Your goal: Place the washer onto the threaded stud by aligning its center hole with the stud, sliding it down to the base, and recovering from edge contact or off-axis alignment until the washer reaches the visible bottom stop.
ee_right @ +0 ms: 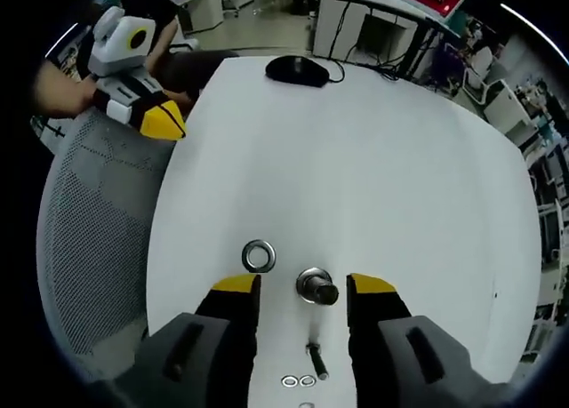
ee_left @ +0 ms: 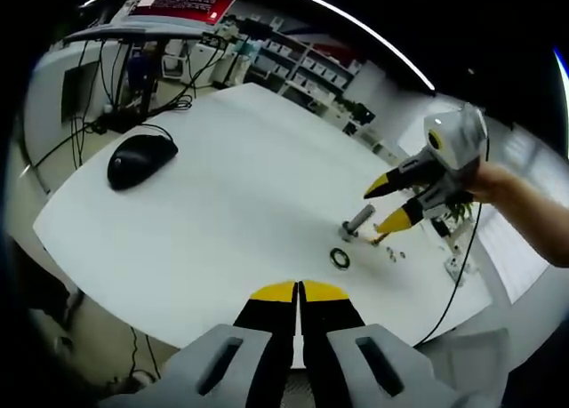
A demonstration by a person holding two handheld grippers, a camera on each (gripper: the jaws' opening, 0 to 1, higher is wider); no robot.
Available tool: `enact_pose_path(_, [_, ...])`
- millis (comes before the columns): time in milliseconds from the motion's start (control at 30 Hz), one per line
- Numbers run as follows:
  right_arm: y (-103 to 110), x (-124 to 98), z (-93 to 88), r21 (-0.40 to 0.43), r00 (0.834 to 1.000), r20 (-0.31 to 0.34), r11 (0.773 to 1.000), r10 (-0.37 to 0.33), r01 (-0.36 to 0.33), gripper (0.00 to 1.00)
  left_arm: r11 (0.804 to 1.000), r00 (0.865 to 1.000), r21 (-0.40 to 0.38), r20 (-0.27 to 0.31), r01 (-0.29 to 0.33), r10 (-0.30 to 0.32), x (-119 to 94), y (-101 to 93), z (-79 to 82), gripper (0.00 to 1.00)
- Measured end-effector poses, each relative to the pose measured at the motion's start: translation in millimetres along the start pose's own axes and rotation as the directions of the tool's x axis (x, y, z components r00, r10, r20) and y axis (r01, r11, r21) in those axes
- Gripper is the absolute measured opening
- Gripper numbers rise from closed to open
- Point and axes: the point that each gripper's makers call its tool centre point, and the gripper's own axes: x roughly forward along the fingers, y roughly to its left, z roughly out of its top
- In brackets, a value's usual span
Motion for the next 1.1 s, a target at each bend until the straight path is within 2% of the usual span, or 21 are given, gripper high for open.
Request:
enact_pose_path(333, [18, 7, 12.6, -0.028, 0.999, 0.027, 0.999, 0.044, -0.043, 0.45, 1.000, 1.000, -0.003, 0.002, 0.004, -0.004, 0, -0.8, 0.4, 0.00])
enact_pose_path(533, [34, 17, 13.5, -0.034, 0.996, 0.023, 0.996, 0.081, -0.080, 0.44, 1.000, 1.000, -0.004, 0.000, 0.007, -0.007, 0, -1.1, 0.0, 0.00])
enact_pose_path(733, [48, 32, 6.9, -0.034, 0.993, -0.004, 0.993, 0.115, -0.115, 0.44, 1.000, 1.000, -0.003, 0.000, 0.006, -0.006, -1, -0.9, 0.1, 0.00])
enact_pose_path(1033, [56, 49, -8.2, -0.009, 0.989, -0.049, 0.990, 0.137, -0.138, 0.44, 1.000, 1.000, -0.004, 0.002, 0.005, -0.005, -1, -0.5, 0.2, 0.00])
enact_pose_path(1100, [58, 54, -14.5, -0.010, 0.987, -0.075, 0.990, 0.140, -0.142, 0.44, 1.000, 1.000, -0.004, 0.003, 0.005, -0.005, 0, -0.4, 0.3, 0.00])
